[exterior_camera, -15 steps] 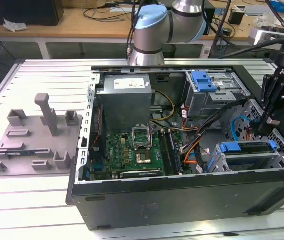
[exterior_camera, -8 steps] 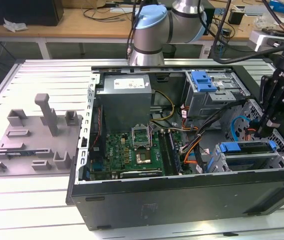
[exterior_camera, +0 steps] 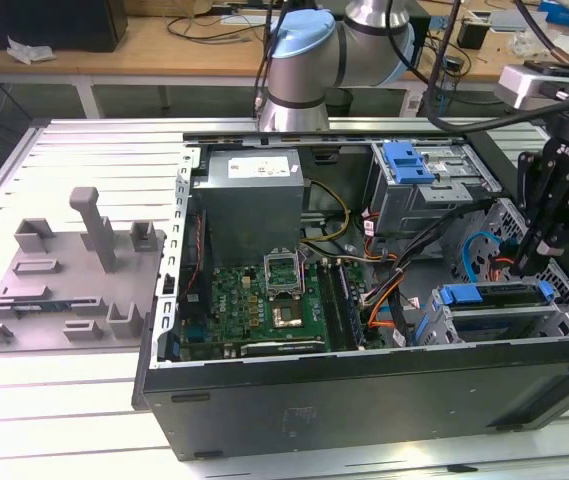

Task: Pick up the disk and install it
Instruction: 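Insert the first disk wire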

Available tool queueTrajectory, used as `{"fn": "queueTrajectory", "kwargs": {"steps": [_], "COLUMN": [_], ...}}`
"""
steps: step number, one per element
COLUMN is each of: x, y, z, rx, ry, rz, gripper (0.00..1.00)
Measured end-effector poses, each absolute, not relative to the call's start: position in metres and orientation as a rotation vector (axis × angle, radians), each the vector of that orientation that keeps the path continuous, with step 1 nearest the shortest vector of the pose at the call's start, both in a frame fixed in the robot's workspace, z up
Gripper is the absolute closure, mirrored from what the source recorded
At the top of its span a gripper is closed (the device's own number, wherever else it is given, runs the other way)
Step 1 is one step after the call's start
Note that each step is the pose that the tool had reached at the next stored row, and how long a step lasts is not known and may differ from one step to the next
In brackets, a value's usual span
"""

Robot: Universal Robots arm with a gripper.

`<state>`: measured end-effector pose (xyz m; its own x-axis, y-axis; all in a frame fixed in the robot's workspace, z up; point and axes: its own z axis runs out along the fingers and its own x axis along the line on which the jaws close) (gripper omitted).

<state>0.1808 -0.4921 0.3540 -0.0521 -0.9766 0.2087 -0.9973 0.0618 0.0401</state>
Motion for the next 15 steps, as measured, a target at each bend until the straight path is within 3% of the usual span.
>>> {"fn": "queueTrajectory", "kwargs": {"steps": [7, 15], "x": [0.177, 0.173], "y": [-0.496, -0.508], "z": [0.354, 0.354], "rx": [2.081, 2.133], "ry": [-2.107, -2.155], "rz": [0.176, 0.121], "gripper": [0.84, 0.84]}}
